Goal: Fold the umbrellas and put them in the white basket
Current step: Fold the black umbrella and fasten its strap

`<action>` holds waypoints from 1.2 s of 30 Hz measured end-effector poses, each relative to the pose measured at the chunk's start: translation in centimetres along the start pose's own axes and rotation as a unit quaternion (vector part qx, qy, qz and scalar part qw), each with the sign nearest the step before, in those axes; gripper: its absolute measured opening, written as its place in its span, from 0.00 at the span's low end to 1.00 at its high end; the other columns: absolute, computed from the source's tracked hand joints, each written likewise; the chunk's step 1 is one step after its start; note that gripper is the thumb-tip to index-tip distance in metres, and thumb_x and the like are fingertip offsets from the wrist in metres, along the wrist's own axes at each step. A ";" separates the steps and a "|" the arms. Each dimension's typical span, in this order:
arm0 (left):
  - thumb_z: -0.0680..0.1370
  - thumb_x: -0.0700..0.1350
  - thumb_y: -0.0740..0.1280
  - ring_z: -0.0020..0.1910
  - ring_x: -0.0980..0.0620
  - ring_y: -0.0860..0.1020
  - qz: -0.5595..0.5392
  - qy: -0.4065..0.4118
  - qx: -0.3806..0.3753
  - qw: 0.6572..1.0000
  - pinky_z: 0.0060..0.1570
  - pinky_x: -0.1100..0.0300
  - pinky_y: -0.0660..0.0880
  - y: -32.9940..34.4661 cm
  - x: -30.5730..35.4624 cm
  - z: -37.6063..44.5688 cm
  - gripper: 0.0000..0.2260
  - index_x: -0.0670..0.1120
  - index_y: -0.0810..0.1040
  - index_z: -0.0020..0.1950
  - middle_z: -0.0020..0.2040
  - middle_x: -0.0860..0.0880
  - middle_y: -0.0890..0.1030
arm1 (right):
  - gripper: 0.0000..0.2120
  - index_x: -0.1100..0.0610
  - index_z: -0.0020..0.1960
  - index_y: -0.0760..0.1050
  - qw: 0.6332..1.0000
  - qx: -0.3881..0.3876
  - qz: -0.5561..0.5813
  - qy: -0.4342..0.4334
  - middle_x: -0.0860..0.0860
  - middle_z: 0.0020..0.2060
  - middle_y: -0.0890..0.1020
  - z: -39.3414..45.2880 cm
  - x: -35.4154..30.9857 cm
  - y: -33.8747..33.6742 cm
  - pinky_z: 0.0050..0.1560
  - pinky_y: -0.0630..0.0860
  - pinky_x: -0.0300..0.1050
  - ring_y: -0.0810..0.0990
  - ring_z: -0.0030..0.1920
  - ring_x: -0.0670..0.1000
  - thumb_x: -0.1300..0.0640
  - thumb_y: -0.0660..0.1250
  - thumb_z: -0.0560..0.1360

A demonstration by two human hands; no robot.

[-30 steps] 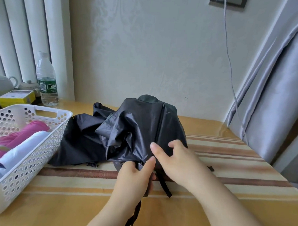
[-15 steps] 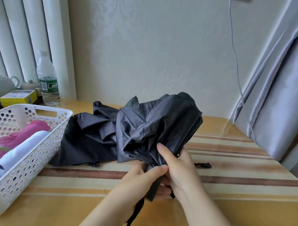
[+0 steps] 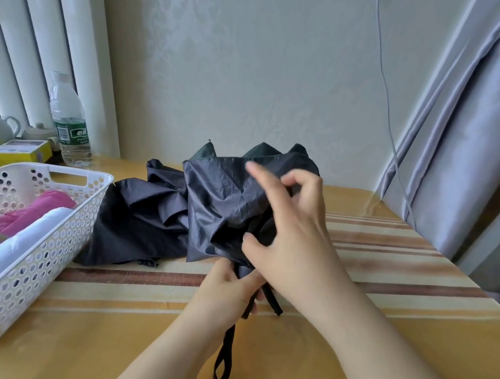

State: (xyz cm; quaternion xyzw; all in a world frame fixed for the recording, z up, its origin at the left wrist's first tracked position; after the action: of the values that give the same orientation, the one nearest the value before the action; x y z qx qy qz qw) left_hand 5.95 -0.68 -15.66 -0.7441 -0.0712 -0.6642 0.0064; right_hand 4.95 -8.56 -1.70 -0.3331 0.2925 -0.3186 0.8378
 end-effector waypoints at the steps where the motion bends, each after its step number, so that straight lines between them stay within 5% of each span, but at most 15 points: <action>1: 0.75 0.44 0.69 0.27 0.53 0.74 0.008 0.004 0.002 1.000 0.32 0.58 0.71 -0.1 0.0 -0.1 0.09 0.41 0.73 0.50 0.30 0.49 0.78 | 0.30 0.41 0.69 0.67 1.000 -0.002 -0.030 0.004 0.45 0.61 0.56 0.8 0.2 0.5 0.61 0.67 0.37 0.62 0.60 0.48 0.51 0.72 0.70; 5: 0.75 0.50 0.70 0.27 0.53 0.74 0.018 0.011 0.015 1.000 0.28 0.63 0.69 -1.3 0.3 0.2 0.16 0.38 0.74 0.51 0.30 0.49 0.78 | 0.04 0.57 0.46 0.81 0.997 0.077 0.005 0.021 0.51 0.54 0.72 4.0 2.0 0.5 0.51 0.73 0.42 0.73 0.49 0.51 0.59 0.70 0.72; 8: 0.75 0.52 0.70 0.27 0.52 0.73 0.008 0.022 0.003 1.000 0.28 0.64 0.69 -1.8 0.8 0.4 0.19 0.37 0.75 0.51 0.30 0.48 0.77 | 0.06 0.56 0.42 0.81 0.979 0.081 0.129 0.133 0.49 0.45 0.81 5.1 6.7 1.1 0.49 0.74 0.36 0.79 0.44 0.49 0.64 0.66 0.73; 12: 0.72 0.59 0.64 0.27 0.51 0.72 -0.071 0.024 -0.026 0.997 0.28 0.62 0.68 -1.3 1.7 0.2 0.25 0.37 0.75 0.51 0.32 0.47 0.78 | 0.16 0.47 0.43 0.79 0.933 0.064 0.263 0.236 0.46 0.43 0.84 4.1 10.3 2.6 0.55 0.80 0.53 0.83 0.48 0.50 0.68 0.62 0.75; 17: 0.81 0.55 0.58 0.24 0.51 0.72 -0.119 -0.033 0.010 0.992 0.24 0.62 0.68 -1.3 0.5 0.5 0.25 0.31 0.73 0.56 0.29 0.45 0.77 | 0.10 0.52 0.47 0.74 0.978 0.024 0.157 0.138 0.46 0.52 0.73 3.0 7.4 1.5 0.50 0.69 0.25 0.76 0.53 0.45 0.66 0.66 0.72; 20: 0.81 0.55 0.58 0.26 0.50 0.73 -0.009 -0.015 0.045 0.999 0.30 0.58 0.70 -1.7 0.0 0.5 0.18 0.40 0.74 0.51 0.31 0.45 0.79 | 0.12 0.53 0.44 0.72 0.985 -0.063 0.108 0.120 0.43 0.51 0.65 2.7 6.0 3.2 0.46 0.69 0.26 0.71 0.50 0.39 0.52 0.74 0.67; 22: 0.81 0.55 0.59 0.27 0.50 0.74 0.013 -0.001 0.051 0.999 0.31 0.58 0.70 -1.7 0.2 0.4 0.16 0.42 0.74 0.49 0.31 0.45 0.79 | 0.08 0.56 0.40 0.72 0.991 -0.017 0.074 0.106 0.45 0.49 0.66 2.9 5.3 1.7 0.44 0.70 0.33 0.71 0.47 0.44 0.58 0.71 0.69; 24: 0.80 0.54 0.60 0.28 0.49 0.73 -0.032 0.004 0.054 0.998 0.31 0.56 0.69 -1.9 0.5 0.4 0.17 0.40 0.75 0.48 0.33 0.43 0.79 | 0.07 0.59 0.38 0.70 0.990 0.113 0.047 0.064 0.48 0.49 0.67 2.3 4.5 -1.9 0.42 0.68 0.33 0.68 0.43 0.44 0.69 0.65 0.67; 26: 0.80 0.53 0.61 0.28 0.48 0.72 -0.120 0.002 0.048 0.992 0.30 0.56 0.66 -2.1 0.8 0.4 0.18 0.37 0.76 0.47 0.33 0.42 0.78 | 0.09 0.60 0.40 0.69 0.972 0.234 0.029 0.003 0.50 0.51 0.68 0.2 3.7 -4.8 0.45 0.69 0.30 0.68 0.46 0.42 0.72 0.62 0.64; 28: 0.78 0.52 0.64 0.28 0.49 0.71 -0.179 0.004 0.029 0.983 0.28 0.58 0.65 -1.8 1.3 0.2 0.17 0.37 0.76 0.47 0.32 0.43 0.77 | 0.13 0.60 0.47 0.70 0.963 0.258 0.049 0.057 0.51 0.54 0.69 -1.9 5.8 -4.7 0.50 0.72 0.30 0.71 0.50 0.43 0.73 0.62 0.67; 32: 0.72 0.51 0.68 0.27 0.52 0.70 -0.266 -0.017 -0.019 0.964 0.26 0.62 0.65 -0.9 1.8 -0.2 0.14 0.40 0.77 0.46 0.34 0.45 0.76 | 0.17 0.49 0.66 0.63 0.927 0.043 0.174 0.330 0.53 0.47 0.82 -4.3 11.6 1.4 0.40 0.81 0.47 0.83 0.38 0.44 0.62 0.58 0.79; 36: 0.70 0.46 0.68 0.26 0.54 0.69 -0.353 -0.045 -0.053 0.933 0.22 0.66 0.69 -0.2 2.0 -0.5 0.09 0.43 0.76 0.46 0.36 0.46 0.77 | 0.28 0.38 0.67 0.63 0.956 0.139 0.176 0.190 0.60 0.42 0.81 -3.4 8.8 -2.0 0.29 0.73 0.50 0.76 0.29 0.53 0.68 0.57 0.78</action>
State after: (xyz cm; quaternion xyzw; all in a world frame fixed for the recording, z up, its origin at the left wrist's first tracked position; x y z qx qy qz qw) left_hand 5.62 -0.31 -13.68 -0.6991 -0.2943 -0.5927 -0.2709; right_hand 7.35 -17.38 -4.73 -0.0894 0.4534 -0.2611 0.8475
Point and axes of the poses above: each hand's wrist, its own z-axis towards the middle knuckle, its own y-axis out of the palm, x = y × z, the point moved 9 cm from there along z, towards the middle knuckle
